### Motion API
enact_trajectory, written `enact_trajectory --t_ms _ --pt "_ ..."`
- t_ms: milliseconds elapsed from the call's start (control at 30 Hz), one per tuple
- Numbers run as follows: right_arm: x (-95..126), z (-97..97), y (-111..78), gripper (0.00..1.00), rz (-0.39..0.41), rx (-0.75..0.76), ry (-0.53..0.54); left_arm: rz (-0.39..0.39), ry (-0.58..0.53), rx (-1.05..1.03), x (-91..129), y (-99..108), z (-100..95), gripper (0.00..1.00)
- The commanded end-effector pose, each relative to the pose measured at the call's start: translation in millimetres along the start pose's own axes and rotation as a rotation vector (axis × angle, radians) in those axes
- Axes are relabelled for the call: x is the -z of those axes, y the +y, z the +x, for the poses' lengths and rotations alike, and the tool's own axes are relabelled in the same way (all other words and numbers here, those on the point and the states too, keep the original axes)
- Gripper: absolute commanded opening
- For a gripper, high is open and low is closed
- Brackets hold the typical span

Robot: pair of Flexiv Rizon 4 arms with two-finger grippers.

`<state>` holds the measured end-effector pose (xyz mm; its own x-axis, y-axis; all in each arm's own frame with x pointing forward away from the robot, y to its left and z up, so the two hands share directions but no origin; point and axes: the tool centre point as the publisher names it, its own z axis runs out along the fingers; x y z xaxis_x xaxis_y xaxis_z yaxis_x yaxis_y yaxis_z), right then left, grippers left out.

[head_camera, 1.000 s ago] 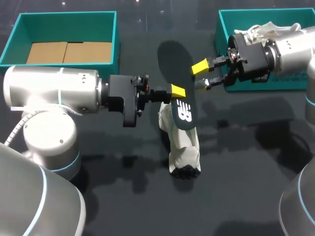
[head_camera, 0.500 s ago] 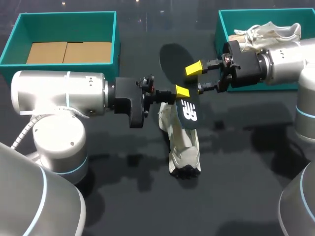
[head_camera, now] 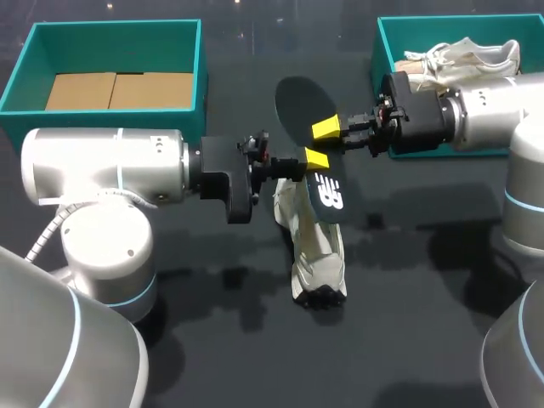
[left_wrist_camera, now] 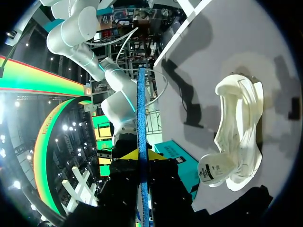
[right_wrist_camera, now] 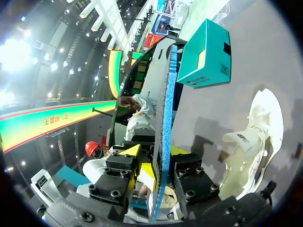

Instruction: Take the shoe out of the shoebox, open the shoe tongue, remove and reinsert the insole, then place the shoe into the shoebox

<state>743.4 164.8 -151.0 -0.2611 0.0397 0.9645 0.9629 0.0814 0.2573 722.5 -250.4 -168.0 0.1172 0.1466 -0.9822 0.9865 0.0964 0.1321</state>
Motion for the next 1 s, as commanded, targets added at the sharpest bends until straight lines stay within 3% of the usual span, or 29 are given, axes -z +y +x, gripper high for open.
enact_trajectory --t_ms 33,167,433,500,533,567,800,900,1000 --pt "-1.8 -1.2 -4.5 0.17 -0.013 0.001 0.006 -0.011 -0.002 -0.004 -4.8 -2.3 0.9 0.0" --pt "-3.0 -0.7 -5.3 0.0 -0.014 0.001 0.008 -0.017 -0.005 -0.005 -6.0 -3.0 1.0 0.0" --pt "-3.3 -1.7 -6.1 0.0 -0.013 -0.007 0.011 0.004 -0.028 -0.004 -4.1 -6.8 -1.4 0.0" --pt "-2.7 -3.2 -6.0 0.0 -0.011 -0.011 0.014 0.019 -0.035 -0.008 0.8 -8.3 -5.3 0.44" --pt "-1.9 -4.6 -6.3 0.0 -0.012 -0.014 0.017 0.034 -0.041 -0.015 5.3 -8.5 -7.9 0.94" --pt "-1.5 -5.2 -6.5 0.0 -0.012 -0.015 0.018 0.04 -0.039 -0.024 10.4 -8.1 -10.1 1.0" --pt "7.8 -13.7 -15.3 0.0 -0.036 -0.042 0.028 0.07 0.028 -0.031 52.7 9.1 -16.6 1.0" --pt "9.7 -15.8 -19.6 0.0 -0.044 -0.054 0.031 0.151 0.121 -0.121 71.1 19.2 -24.1 1.0" --pt "10.8 -16.7 -22.0 0.0 -0.047 -0.062 0.039 0.151 0.121 -0.121 71.1 19.2 -24.1 1.0"
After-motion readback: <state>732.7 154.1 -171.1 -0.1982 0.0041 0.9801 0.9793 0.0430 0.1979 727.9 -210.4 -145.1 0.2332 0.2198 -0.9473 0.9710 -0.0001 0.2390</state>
